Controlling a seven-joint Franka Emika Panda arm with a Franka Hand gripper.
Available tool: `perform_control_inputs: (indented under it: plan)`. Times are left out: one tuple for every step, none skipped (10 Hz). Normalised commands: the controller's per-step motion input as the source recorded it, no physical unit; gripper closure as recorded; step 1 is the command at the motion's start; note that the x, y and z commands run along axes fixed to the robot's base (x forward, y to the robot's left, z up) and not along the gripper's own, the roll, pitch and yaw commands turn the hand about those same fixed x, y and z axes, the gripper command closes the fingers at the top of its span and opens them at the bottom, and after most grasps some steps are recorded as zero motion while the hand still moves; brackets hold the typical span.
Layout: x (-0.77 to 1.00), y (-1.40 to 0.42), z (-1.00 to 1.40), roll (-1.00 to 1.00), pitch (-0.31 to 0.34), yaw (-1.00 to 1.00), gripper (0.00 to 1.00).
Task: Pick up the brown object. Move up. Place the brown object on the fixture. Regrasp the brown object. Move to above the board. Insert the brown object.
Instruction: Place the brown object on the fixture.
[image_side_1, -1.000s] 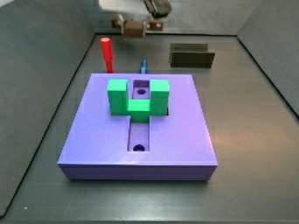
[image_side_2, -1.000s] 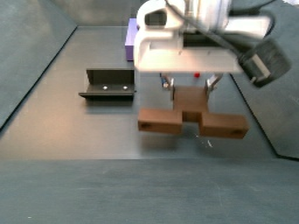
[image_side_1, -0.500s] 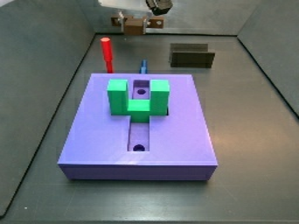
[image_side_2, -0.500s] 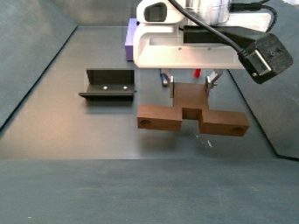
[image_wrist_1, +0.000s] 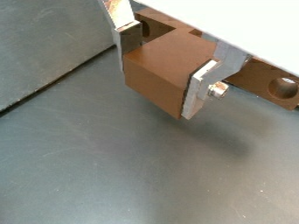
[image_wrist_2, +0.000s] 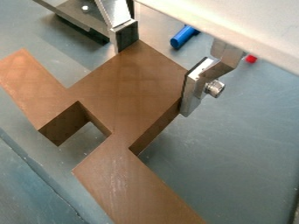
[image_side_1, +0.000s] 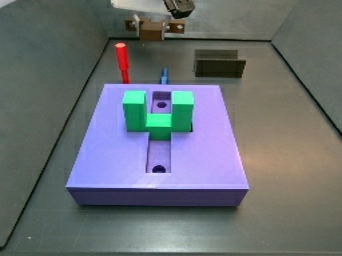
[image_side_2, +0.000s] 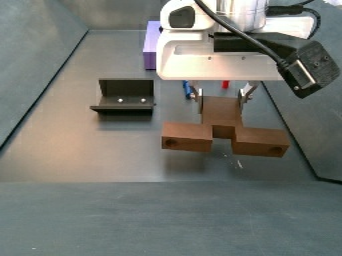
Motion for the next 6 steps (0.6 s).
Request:
perform_control_inputs:
  plan:
    - [-0.02,0.13,0.0,-0.12,-0.009,0.0,1.0]
    - [0.0,0.14,0.0,-0.13,0.0,0.01,1.0]
    - [0.0,0.14,0.0,-0.09,0.0,0.03,1.0]
    - [-0.17,0.12,0.0,0.0,-0.011,0.0,1.0]
    - [-0.34,0.06,-0.02,0.0,-0.083,-0.11,1.0]
    - [-0.34,0.07,0.0,0.0,-0.123,-0.15,1.0]
